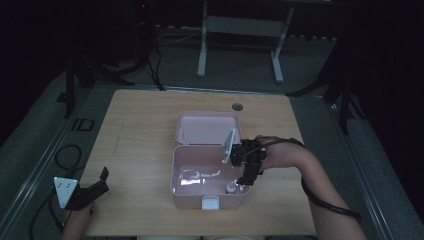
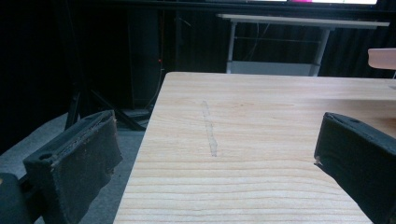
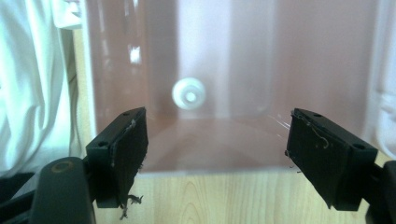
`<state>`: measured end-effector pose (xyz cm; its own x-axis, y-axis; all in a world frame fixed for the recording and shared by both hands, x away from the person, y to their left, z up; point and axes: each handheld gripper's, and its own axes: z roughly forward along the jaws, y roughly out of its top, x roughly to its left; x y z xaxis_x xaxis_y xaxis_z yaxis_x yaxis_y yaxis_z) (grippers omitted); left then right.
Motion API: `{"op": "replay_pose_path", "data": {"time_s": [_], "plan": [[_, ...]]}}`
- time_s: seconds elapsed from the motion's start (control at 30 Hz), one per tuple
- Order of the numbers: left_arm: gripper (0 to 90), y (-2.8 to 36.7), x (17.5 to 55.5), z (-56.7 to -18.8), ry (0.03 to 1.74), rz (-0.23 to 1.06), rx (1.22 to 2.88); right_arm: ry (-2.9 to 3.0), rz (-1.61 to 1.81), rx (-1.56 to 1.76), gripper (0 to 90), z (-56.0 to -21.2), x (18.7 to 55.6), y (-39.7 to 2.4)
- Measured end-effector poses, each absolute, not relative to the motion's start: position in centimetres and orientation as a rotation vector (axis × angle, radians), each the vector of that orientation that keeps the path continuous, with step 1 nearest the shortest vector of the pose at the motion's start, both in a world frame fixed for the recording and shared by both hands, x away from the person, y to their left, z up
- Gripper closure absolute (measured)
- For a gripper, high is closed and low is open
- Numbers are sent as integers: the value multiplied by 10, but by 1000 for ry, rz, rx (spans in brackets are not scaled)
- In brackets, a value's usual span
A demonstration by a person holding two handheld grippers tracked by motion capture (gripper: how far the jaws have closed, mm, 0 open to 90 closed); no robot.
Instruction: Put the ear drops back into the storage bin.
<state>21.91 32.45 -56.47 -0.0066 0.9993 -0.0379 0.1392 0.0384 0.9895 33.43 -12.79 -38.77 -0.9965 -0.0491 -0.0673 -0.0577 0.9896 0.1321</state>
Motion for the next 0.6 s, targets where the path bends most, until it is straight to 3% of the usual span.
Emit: {"op": "replay_pose_path", "data": {"time_s": [0.6], "plan": [[4, 324, 219, -565, 1332, 1115, 1282, 2980, 290, 184, 177, -385, 345, -198]]}}
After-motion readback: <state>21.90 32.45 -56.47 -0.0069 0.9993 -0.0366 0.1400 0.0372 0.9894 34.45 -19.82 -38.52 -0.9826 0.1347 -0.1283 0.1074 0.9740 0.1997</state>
